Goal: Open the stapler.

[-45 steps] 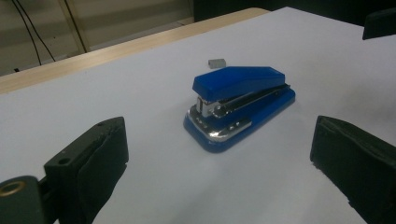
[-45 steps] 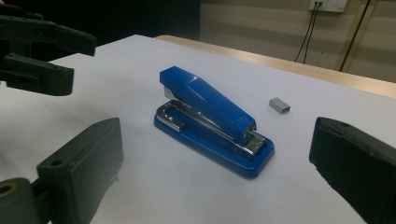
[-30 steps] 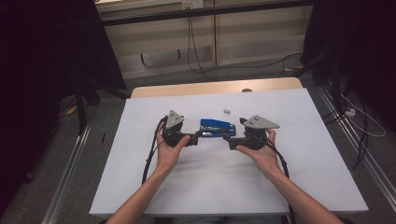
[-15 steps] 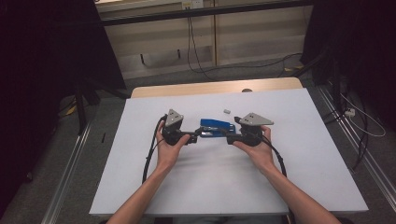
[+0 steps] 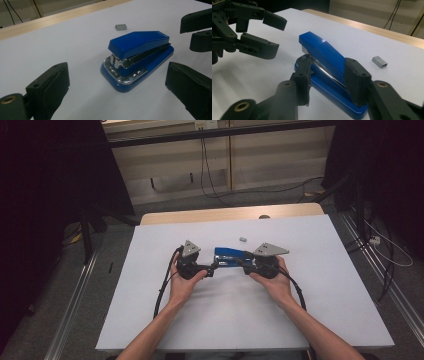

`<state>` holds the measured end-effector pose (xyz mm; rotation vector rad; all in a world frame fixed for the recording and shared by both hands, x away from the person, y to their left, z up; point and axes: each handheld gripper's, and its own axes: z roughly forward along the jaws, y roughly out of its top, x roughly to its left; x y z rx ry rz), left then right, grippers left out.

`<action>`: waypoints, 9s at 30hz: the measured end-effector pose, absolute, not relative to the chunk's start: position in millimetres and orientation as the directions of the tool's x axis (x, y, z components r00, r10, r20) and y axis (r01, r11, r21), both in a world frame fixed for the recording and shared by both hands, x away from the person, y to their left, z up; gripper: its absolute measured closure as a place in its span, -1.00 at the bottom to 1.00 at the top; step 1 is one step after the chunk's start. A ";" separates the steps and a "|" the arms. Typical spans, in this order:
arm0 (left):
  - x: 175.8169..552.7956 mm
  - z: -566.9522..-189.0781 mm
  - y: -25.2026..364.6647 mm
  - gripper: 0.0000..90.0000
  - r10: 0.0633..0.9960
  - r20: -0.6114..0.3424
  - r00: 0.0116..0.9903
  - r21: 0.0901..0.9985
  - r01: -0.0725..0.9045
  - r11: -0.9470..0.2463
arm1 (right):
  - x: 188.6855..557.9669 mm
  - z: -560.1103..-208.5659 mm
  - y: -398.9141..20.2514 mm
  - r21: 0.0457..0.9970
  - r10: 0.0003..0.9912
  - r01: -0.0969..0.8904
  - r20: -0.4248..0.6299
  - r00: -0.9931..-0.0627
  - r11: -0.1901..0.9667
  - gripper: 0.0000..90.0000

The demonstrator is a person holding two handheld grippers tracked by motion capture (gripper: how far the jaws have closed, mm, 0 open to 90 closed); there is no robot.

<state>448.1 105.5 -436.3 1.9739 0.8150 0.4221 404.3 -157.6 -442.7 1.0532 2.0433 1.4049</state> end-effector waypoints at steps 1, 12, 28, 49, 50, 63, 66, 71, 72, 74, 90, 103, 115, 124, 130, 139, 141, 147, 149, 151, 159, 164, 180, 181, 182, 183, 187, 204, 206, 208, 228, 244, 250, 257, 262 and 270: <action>448.1 -436.3 105.5 -0.86 0.695 -0.025 0.718 0.861 0.369 -0.351 | 404.5 -442.9 -157.2 0.922 0.782 0.337 0.065 -0.619 0.190 0.42; 451.9 -436.3 112.4 -0.74 0.711 -0.044 0.702 0.859 0.390 -0.332 | 405.2 -447.7 -151.8 0.907 0.755 0.359 0.074 -0.652 0.221 1.00; 453.4 -436.2 109.5 0.32 0.678 -0.089 0.730 0.836 0.425 -0.348 | 418.8 -451.2 -134.6 0.888 0.741 0.393 0.096 -0.665 0.238 1.00; 466.6 -438.3 101.7 1.00 0.671 -0.069 0.738 0.819 0.426 -0.384 | 434.4 -455.4 -114.6 0.820 0.746 0.445 0.034 -0.665 0.360 1.00; 467.0 -438.1 102.2 1.00 0.671 -0.068 0.739 0.817 0.427 -0.387 | 434.8 -456.1 -115.1 0.818 0.750 0.451 0.037 -0.661 0.357 1.00; 469.7 -439.0 97.6 1.00 0.690 -0.097 0.718 0.818 0.452 -0.355 | 436.9 -458.9 -113.6 0.805 0.755 0.464 0.031 -0.655 0.369 1.00; 472.4 -441.3 96.9 1.00 0.696 -0.096 0.712 0.819 0.454 -0.352 | 437.2 -459.2 -114.2 0.807 0.756 0.465 0.036 -0.654 0.364 1.00; 473.6 -445.2 96.7 1.00 0.697 -0.097 0.710 0.809 0.464 -0.361 | 438.3 -459.3 -115.0 0.806 0.759 0.474 0.049 -0.650 0.354 1.00; 473.5 -444.7 95.9 1.00 0.696 -0.090 0.712 0.811 0.458 -0.364 | 438.6 -459.3 -115.4 0.806 0.759 0.477 0.054 -0.649 0.351 1.00; 474.0 -445.4 94.0 1.00 0.685 -0.082 0.724 0.813 0.446 -0.374 | 438.9 -459.5 -116.1 0.807 0.763 0.481 0.059 -0.643 0.343 1.00; 476.3 -445.5 94.8 1.00 0.677 -0.081 0.732 0.826 0.429 -0.365 | 437.4 -459.3 -114.3 0.808 0.767 0.470 0.036 -0.641 0.355 1.00; 475.7 -441.0 93.1 1.00 0.682 -0.100 0.725 0.838 0.431 -0.335 | 437.2 -459.2 -113.7 0.808 0.766 0.466 0.027 -0.642 0.362 1.00; 474.3 -437.3 92.0 1.00 0.684 -0.103 0.722 0.845 0.426 -0.323 | 436.6 -459.2 -113.0 0.808 0.762 0.459 0.018 -0.647 0.370 1.00; 472.8 -432.4 91.4 1.00 0.678 -0.116 0.726 0.857 0.418 -0.301 | 436.2 -459.2 -112.5 0.808 0.752 0.443 0.001 -0.659 0.388 1.00; 472.2 -430.7 90.7 1.00 0.678 -0.114 0.727 0.860 0.414 -0.298 | 436.1 -459.3 -112.5 0.809 0.753 0.441 -0.001 -0.659 0.388 1.00; 472.1 -425.1 88.3 1.00 0.671 -0.106 0.734 0.870 0.396 -0.296 | 435.8 -459.3 -112.0 0.809 0.753 0.439 -0.006 -0.658 0.390 1.00; 471.9 -424.2 87.8 1.00 0.670 -0.107 0.735 0.870 0.395 -0.295 | 436.0 -459.3 -112.0 0.810 0.752 0.435 -0.012 -0.659 0.394 1.00; 473.6 -421.9 85.6 1.00 0.670 -0.116 0.733 0.878 0.391 -0.276 | 435.4 -458.7 -111.0 0.822 0.754 0.410 -0.034 -0.656 0.395 1.00; 473.5 -420.7 85.0 1.00 0.668 -0.113 0.736 0.879 0.387 -0.277 | 435.8 -458.8 -111.3 0.824 0.757 0.413 -0.030 -0.653 0.388 1.00; 473.5 -419.5 84.2 1.00 0.666 -0.116 0.736 0.881 0.387 -0.273 | 435.7 -458.5 -112.2 0.827 0.758 0.411 -0.026 -0.652 0.382 1.00; 473.0 -417.9 82.8 1.00 0.667 -0.118 0.736 0.881 0.388 -0.272 | 430.9 -456.0 -108.3 0.860 0.767 0.384 -0.013 -0.641 0.336 1.00; 473.6 -417.4 82.6 1.00 0.668 -0.113 0.736 0.880 0.386 -0.277 | 430.7 -450.5 -103.3 0.882 0.774 0.358 -0.011 -0.633 0.306 1.00; 475.9 -420.5 85.7 1.00 0.668 -0.138 0.731 0.870 0.412 -0.271 | 439.6 -454.0 -95.1 0.903 0.830 0.350 -0.012 -0.558 0.248 1.00; 476.2 -421.6 86.1 1.00 0.671 -0.134 0.729 0.866 0.415 -0.278 | 439.6 -453.8 -95.7 0.903 0.830 0.352 -0.009 -0.558 0.247 1.00; 476.6 -422.4 86.3 1.00 0.674 -0.128 0.727 0.866 0.414 -0.282 | 439.7 -453.8 -96.1 0.903 0.831 0.351 -0.011 -0.557 0.248 1.00; 477.2 -423.0 86.6 1.00 0.677 -0.133 0.724 0.865 0.418 -0.278 | 439.6 -453.7 -96.1 0.903 0.831 0.352 -0.011 -0.557 0.248 1.00; 478.3 -425.9 85.3 1.00 0.674 -0.134 0.727 0.858 0.426 -0.289 | 439.6 -453.9 -95.7 0.902 0.830 0.351 -0.015 -0.558 0.252 1.00; 478.1 -435.5 82.5 1.00 0.658 -0.087 0.748 0.835 0.415 -0.361 | 439.6 -454.7 -96.5 0.900 0.829 0.353 -0.014 -0.559 0.254 1.00; 478.5 -435.5 83.0 1.00 0.656 -0.091 0.749 0.833 0.418 -0.362 | 439.6 -454.5 -96.5 0.900 0.830 0.353 -0.015 -0.558 0.254 1.00; 478.9 -437.2 83.7 1.00 0.656 -0.099 0.749 0.830 0.426 -0.361 | 439.5 -454.2 -96.5 0.900 0.830 0.353 -0.015 -0.558 0.254 1.00; 477.5 -445.8 86.4 1.00 0.663 -0.092 0.743 0.833 0.423 -0.358 | 440.8 -449.9 -85.2 0.903 0.844 0.343 -0.040 -0.536 0.260 1.00; 477.3 -447.0 87.7 1.00 0.655 -0.085 0.751 0.838 0.409 -0.361 | 438.6 -443.3 -90.9 0.913 0.863 0.332 -0.039 -0.504 0.235 1.00; 477.6 -447.0 87.6 1.00 0.655 -0.084 0.751 0.839 0.407 -0.360 | 438.2 -440.0 -95.0 0.916 0.868 0.327 -0.047 -0.494 0.235 1.00; 477.6 -447.9 88.7 1.00 0.651 -0.086 0.754 0.843 0.403 -0.356 | 436.8 -439.7 -96.0 0.918 0.870 0.322 -0.047 -0.490 0.231 1.00; 476.4 -447.3 87.7 1.00 0.655 -0.075 0.752 0.841 0.401 -0.364 | 436.4 -439.7 -95.6 0.917 0.872 0.318 -0.060 -0.486 0.240 1.00; 476.6 -447.2 87.8 1.00 0.654 -0.073 0.753 0.840 0.400 -0.366 | 435.7 -439.2 -95.5 0.918 0.876 0.320 -0.057 -0.480 0.235 1.00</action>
